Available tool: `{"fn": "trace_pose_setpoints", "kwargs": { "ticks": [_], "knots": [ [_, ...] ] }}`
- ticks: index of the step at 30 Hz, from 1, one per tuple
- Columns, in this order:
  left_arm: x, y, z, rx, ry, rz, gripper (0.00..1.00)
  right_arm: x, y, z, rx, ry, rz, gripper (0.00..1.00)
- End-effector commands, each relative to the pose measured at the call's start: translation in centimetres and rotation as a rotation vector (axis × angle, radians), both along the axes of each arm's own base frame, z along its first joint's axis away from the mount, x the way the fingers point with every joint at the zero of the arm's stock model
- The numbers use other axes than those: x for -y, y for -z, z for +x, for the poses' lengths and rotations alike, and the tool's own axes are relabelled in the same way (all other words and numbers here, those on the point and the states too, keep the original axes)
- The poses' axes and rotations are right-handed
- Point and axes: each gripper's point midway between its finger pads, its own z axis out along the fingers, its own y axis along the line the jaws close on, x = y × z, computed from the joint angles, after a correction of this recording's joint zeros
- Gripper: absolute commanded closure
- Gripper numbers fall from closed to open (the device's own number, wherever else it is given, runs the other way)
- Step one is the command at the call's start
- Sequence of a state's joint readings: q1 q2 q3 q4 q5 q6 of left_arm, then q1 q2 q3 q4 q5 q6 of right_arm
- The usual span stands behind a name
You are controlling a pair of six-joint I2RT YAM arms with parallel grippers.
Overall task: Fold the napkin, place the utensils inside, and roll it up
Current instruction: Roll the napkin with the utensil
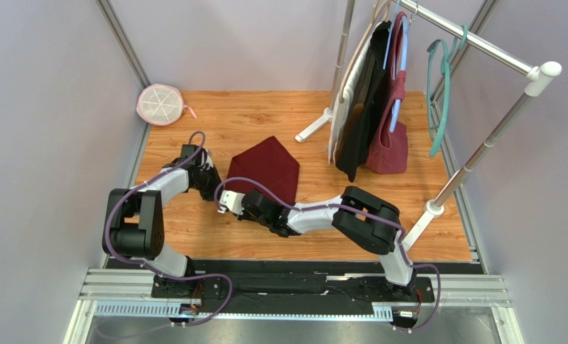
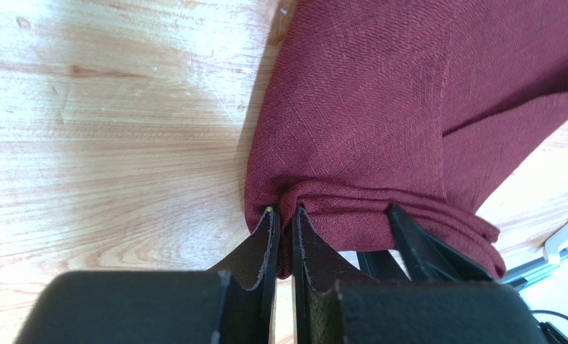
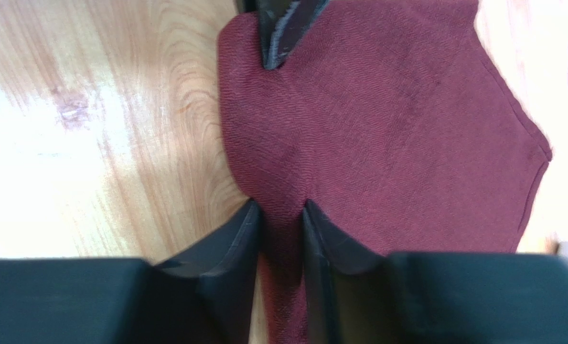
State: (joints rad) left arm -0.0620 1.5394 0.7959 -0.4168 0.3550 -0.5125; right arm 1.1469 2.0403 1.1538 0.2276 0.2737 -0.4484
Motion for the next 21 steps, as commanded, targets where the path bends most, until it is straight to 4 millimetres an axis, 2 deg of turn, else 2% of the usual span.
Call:
{"fn": "trace_pose_setpoints", "kwargs": {
  "ticks": [1,2,4,5,6,8,10,12,14,15,17,18,19,20,21],
  "knots": [
    [0.7,-1.1,0.9,0.038,0.032,-0.038,1.0,2.5,4.9,-1.6,-0.162,0.0,-0.137,0.78],
    [0.8,-1.1,1.0,0.042,0.036,-0.044,1.0,2.6,4.9,-1.6,-0.194,0.002,-0.134,0.89],
    [1.0,-1.6,1.1,0.06,0.044,-0.059,0.89,3.1,5.7,-3.3,-0.312,-0.021,-0.137,0.96],
    [1.0,-1.9,1.4,0.074,0.044,-0.06,0.72,3.3,5.5,-3.5,-0.346,-0.023,-0.126,1.0],
    [1.0,-2.2,1.4,0.085,0.04,-0.056,0.6,3.4,5.7,-4.6,-0.416,-0.045,-0.127,1.0],
    [0.4,-3.6,2.0,0.139,0.025,-0.027,0.41,3.7,5.6,-5.2,-0.501,-0.029,-0.103,1.0],
    [-0.6,-5.0,2.5,0.193,-0.009,0.028,0.33,3.9,5.3,-6.2,-0.594,-0.041,-0.081,1.0],
    [-1.3,-6.2,2.5,0.236,-0.04,0.059,0.32,4.1,5.1,-7.3,-0.694,-0.034,-0.059,1.0],
    [-2.2,-6.3,2.0,0.248,-0.078,0.096,0.31,4.1,4.5,-7.1,-0.766,-0.005,-0.029,1.0],
    [-2.4,-7.2,1.9,0.284,-0.093,0.102,0.31,4.2,4.3,-7.8,-0.834,-0.011,-0.028,1.0],
    [-3.2,-6.9,1.2,0.298,-0.127,0.131,0.31,4.1,3.5,-7.0,-0.897,0.008,0.003,1.0],
    [-3.3,-7.6,1.0,0.332,-0.138,0.133,0.31,4.2,3.1,-7.8,-0.978,-0.001,0.01,1.0],
    [-3.4,-6.8,0.3,0.324,-0.141,0.135,0.31,4.2,3.1,-7.6,-1.009,0.011,0.016,1.0],
    [-3.1,-7.1,0.4,0.352,-0.133,0.121,0.31,4.0,2.5,-6.7,-1.027,0.021,0.044,1.0],
    [-2.9,-7.6,0.2,0.382,-0.126,0.104,0.31,4.0,2.2,-7.1,-1.079,0.019,0.048,1.0]
  ]
}}
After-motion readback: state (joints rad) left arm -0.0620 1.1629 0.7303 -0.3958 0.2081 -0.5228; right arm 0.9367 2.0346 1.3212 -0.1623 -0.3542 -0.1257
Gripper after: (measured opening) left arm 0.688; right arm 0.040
